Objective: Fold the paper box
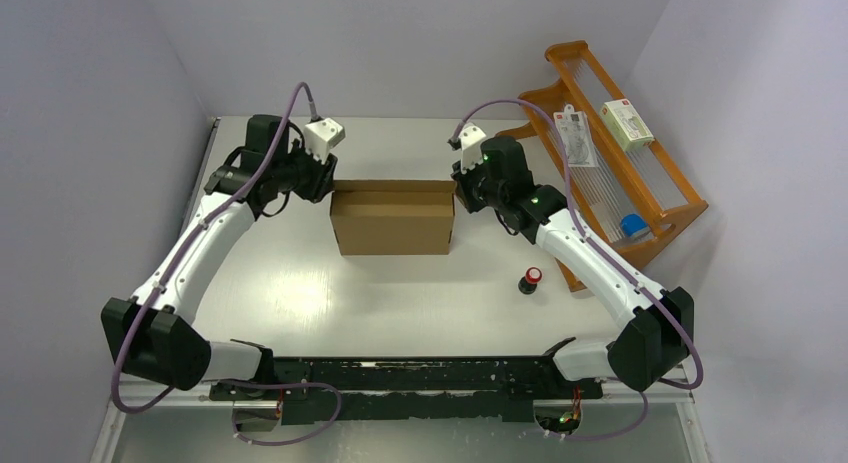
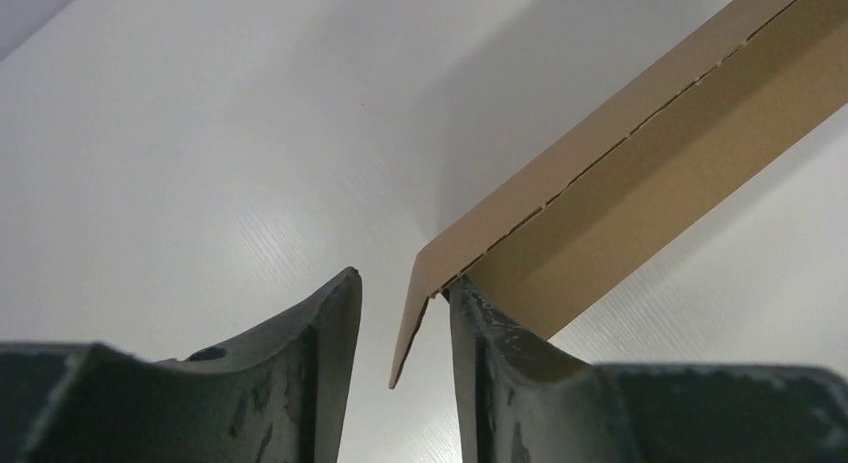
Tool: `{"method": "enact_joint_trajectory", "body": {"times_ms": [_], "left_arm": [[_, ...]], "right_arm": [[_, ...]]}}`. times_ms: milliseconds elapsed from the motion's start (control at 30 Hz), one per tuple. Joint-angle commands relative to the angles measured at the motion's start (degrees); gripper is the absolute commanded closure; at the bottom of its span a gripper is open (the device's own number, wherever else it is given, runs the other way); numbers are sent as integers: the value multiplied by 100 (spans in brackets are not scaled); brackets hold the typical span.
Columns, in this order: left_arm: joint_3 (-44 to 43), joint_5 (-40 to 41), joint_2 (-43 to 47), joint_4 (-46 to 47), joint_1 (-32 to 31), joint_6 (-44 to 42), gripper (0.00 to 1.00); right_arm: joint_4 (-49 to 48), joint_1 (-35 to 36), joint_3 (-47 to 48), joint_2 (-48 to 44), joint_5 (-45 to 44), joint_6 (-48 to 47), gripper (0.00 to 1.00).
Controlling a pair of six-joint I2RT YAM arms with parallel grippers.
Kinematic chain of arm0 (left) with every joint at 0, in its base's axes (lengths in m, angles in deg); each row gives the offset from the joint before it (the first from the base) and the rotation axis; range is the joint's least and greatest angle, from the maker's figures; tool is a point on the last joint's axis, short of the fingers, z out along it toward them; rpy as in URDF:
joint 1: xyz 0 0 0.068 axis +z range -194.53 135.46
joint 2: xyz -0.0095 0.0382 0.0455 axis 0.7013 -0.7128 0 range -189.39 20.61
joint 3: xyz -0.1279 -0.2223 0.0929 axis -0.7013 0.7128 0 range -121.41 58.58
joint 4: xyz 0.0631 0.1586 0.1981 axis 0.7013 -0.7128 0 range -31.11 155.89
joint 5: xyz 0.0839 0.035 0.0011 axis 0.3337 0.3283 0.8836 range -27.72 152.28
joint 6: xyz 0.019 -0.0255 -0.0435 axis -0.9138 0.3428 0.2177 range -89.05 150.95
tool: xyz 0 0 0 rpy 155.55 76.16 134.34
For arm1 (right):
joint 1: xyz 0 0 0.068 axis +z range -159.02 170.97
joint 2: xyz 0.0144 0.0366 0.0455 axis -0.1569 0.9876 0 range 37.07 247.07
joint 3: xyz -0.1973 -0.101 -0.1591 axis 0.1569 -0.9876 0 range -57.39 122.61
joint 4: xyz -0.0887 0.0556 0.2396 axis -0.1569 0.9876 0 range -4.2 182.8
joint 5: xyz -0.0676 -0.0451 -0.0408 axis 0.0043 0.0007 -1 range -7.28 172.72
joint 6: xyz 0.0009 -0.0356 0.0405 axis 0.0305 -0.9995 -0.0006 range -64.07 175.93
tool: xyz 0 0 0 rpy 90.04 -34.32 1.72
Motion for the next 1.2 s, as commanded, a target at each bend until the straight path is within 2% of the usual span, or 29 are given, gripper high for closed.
{"method": "enact_joint_trajectory", "body": {"times_ms": [0,100,233,533,667,900,1167], "left_arm": [[187,248,321,76,0,-38,55],[347,387,395,152,-2,-97,52],[400,414,419,115,-3,-128,54],[541,332,473,175,-16,-214,64],[488,230,390,130,-16,-241,68],[461,-11,466,193,-16,-295,62],[406,-240,393,140,-16,-226,78]], "right_arm": [[-51,-66,56,-17,13,38,100],[-48,-71,57,-32,0,22,97],[-30,-72,71,21,-37,-1,93],[13,-81,101,82,-5,-21,86],[4,-75,101,51,9,-27,86],[14,-77,109,55,57,-38,86],[56,-76,130,80,123,39,92]]}}
